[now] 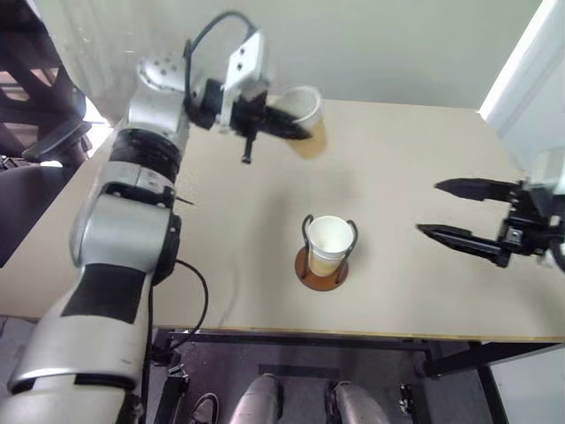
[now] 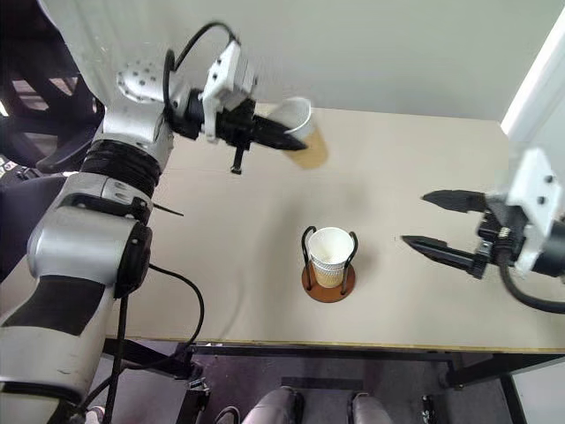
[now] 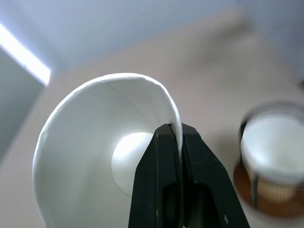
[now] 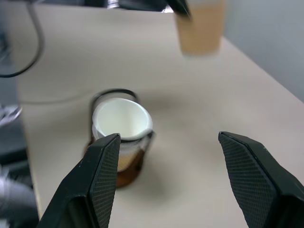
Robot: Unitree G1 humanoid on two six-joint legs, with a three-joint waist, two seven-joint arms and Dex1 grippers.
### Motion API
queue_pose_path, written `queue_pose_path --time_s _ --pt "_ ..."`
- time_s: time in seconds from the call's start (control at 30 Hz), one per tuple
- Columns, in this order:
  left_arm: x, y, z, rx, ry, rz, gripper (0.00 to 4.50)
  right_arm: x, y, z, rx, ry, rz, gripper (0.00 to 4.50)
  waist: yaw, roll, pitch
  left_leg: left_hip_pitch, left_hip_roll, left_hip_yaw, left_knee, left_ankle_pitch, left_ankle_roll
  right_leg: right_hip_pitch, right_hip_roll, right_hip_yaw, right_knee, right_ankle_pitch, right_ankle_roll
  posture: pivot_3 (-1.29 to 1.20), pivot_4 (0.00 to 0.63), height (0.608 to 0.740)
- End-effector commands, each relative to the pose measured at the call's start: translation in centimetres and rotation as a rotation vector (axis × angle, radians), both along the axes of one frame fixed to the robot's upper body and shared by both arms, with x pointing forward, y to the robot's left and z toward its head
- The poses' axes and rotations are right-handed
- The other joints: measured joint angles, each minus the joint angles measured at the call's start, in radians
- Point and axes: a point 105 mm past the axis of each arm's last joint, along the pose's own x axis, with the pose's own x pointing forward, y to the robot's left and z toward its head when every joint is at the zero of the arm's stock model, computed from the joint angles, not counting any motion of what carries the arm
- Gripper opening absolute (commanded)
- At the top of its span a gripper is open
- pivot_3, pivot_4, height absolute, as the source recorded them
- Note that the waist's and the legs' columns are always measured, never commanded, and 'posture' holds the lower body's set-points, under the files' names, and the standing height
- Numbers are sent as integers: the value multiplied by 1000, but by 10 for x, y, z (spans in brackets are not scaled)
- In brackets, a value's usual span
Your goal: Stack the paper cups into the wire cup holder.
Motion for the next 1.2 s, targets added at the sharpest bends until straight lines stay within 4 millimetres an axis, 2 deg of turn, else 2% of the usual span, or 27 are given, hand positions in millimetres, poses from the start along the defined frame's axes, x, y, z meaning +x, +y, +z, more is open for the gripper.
queue_pose_path --time_s 0.03,0.2,0.33,0.5,0.63,0.8,0.9,1.2 --pt "-31 -21 19 -43 11 -205 38 -16 -7 9 72 -88 -36 3383 0 1 -1 0 0 0 0 -1 1 0 -2 0 0 0 1 0 150 740" --pt "-53 -38 24 -71 89 -356 38 -30 -4 0 132 -139 -56 3383 -7 3 -1 4 0 2 2 -1 2 5 0 2 0 -1 4 0 150 740" --pt "-63 -41 2 48 136 -401 38 -36 2 -3 143 -174 -69 3383 -13 4 -1 7 1 1 5 -2 2 10 -1 4 0 -1 6 0 150 740" --pt "-55 -44 -23 170 131 -375 38 -41 8 0 166 -211 -61 3383 -14 4 -1 9 1 -1 12 -2 2 14 1 4 0 -1 8 0 150 740" --pt "-48 -49 -38 222 126 -357 38 -41 12 0 181 -221 -57 3383 -10 4 -1 7 1 -3 17 -2 1 16 1 4 0 -4 3 0 150 740" --pt "-45 -56 -42 202 169 -357 38 -40 12 -1 182 -219 -64 3383 -8 4 -1 7 -1 -3 17 -5 -4 17 0 4 -1 -3 4 0 150 740" --pt "-45 -56 -45 218 177 -351 38 -39 12 -2 178 -215 -72 3383 -8 4 -1 7 -1 -3 16 -5 -1 16 0 4 -1 0 10 0 150 740" --pt "-47 -37 -44 301 138 -323 38 -38 9 -5 163 -201 -90 3383 -8 4 -1 6 -1 -3 16 -12 2 16 0 3 -2 -6 10 0 150 740"
